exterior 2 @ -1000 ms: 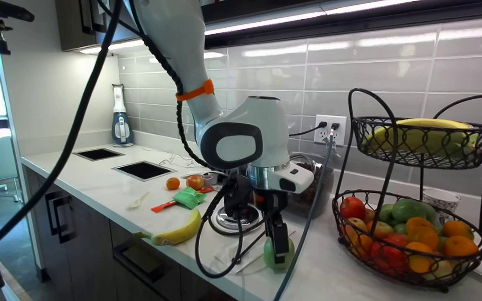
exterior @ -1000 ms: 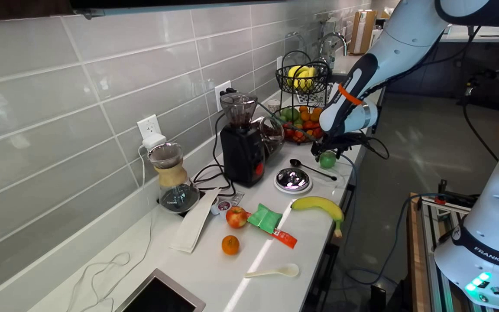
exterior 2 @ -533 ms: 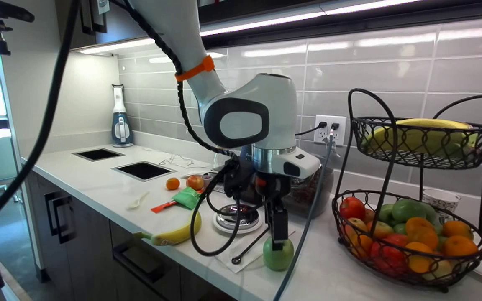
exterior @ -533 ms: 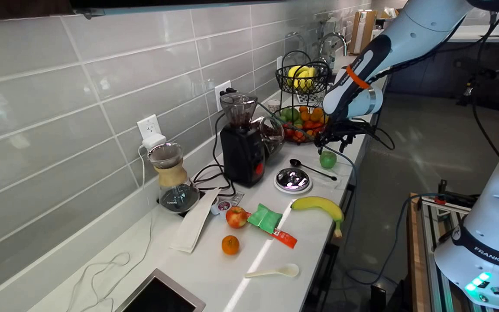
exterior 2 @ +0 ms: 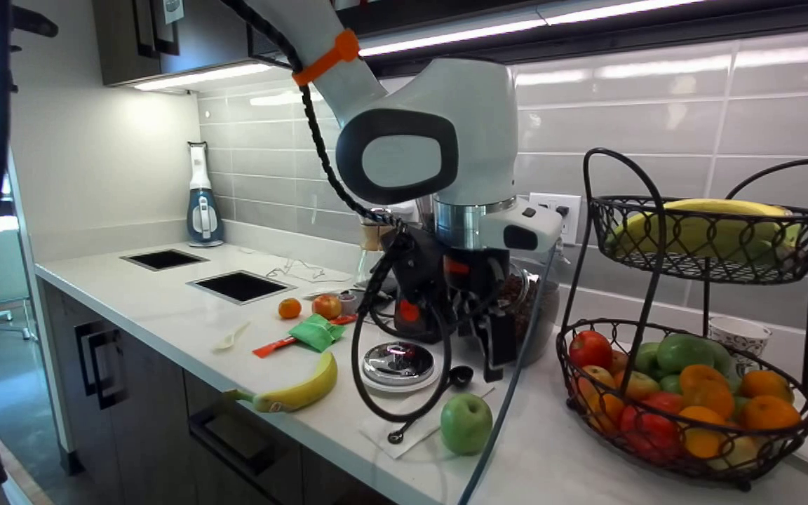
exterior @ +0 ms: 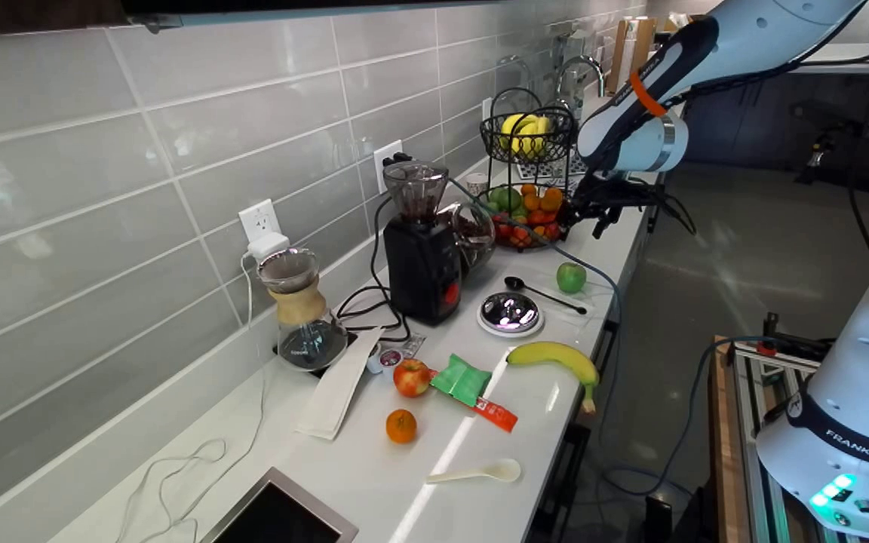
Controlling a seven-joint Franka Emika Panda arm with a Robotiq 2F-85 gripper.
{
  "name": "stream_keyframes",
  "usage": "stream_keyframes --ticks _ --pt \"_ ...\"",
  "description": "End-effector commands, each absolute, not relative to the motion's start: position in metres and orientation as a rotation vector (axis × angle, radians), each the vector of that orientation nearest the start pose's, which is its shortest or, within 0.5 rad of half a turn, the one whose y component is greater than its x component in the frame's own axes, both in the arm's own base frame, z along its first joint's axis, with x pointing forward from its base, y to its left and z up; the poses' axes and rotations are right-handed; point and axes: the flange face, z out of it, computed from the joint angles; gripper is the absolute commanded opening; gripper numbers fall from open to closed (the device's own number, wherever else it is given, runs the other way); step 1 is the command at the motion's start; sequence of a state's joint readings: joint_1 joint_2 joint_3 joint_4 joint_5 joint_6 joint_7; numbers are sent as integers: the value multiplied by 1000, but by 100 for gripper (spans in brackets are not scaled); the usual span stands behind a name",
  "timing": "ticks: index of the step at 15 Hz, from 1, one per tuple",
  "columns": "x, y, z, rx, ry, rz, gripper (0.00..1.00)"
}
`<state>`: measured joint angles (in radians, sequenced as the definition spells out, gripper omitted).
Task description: Remove one apple from the rack
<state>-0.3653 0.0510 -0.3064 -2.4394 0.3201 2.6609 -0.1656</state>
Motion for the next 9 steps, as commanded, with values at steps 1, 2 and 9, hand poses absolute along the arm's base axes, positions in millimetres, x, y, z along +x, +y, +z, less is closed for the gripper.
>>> stream_keyframes --ticks 1,2,9 --pt "369 -320 318 -2783 957 -379 100" --pt "365 -321 321 -2782 901 -374 100" --pt "341 -331 330 -2836 666 -406 100"
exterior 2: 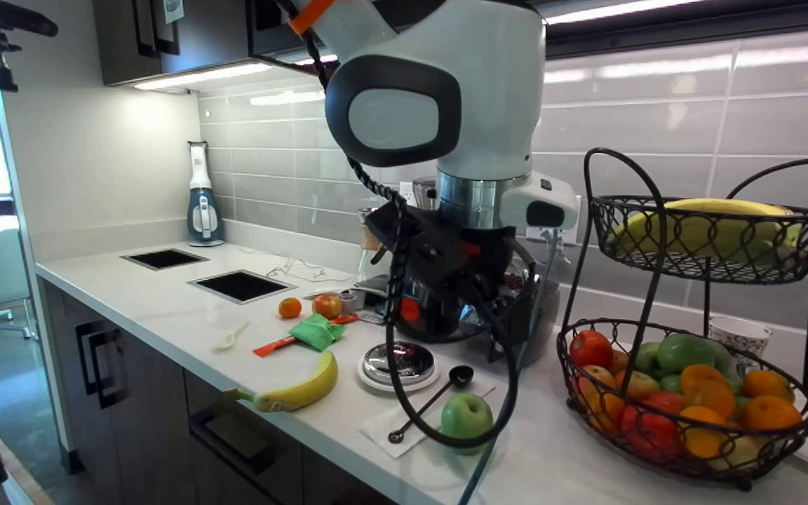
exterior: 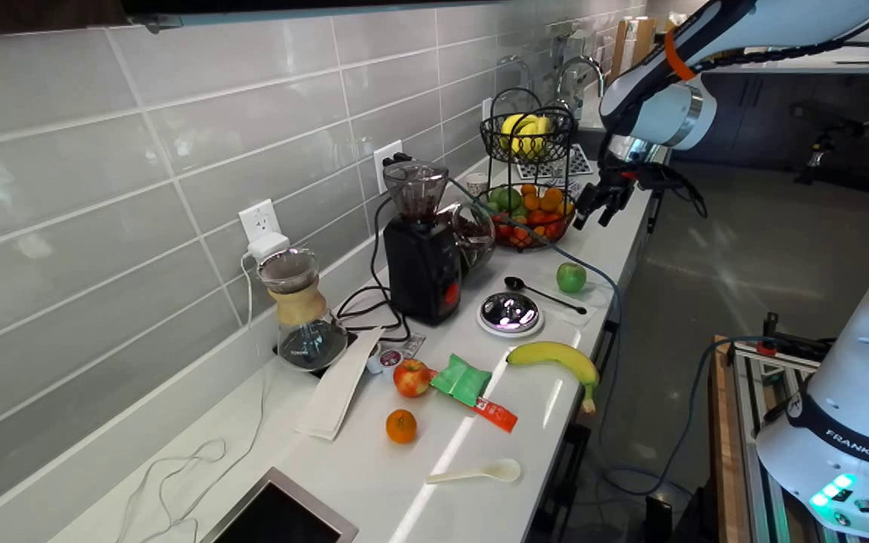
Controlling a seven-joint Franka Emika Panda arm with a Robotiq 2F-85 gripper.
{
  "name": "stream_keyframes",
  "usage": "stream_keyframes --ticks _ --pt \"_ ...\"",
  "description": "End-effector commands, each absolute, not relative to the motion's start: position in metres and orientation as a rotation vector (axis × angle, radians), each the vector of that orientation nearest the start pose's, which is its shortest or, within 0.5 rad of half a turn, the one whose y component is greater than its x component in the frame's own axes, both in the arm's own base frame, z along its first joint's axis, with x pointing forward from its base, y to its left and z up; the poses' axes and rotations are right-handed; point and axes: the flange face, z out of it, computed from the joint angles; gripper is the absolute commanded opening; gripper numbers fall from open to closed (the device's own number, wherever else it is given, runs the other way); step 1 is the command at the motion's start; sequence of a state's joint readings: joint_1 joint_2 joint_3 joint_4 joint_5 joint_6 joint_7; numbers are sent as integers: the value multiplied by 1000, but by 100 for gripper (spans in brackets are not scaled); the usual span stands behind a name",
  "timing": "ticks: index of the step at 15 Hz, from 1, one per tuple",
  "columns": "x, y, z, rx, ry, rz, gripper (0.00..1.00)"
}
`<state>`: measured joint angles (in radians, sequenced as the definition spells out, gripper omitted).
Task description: Remove one apple from the rack
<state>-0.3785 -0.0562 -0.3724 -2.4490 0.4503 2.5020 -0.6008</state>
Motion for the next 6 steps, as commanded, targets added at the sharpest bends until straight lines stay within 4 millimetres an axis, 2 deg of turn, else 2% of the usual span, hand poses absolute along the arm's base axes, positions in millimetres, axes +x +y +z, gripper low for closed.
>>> stream_keyframes --ticks 1,2,3,6 --pt "339 -332 330 -2843 656 -414 100" --pt "338 -333 328 -2859 651 -424 100" --pt "346 -336 329 -2861 685 -408 100" --pt "343 -336 328 -2865 668 -405 100"
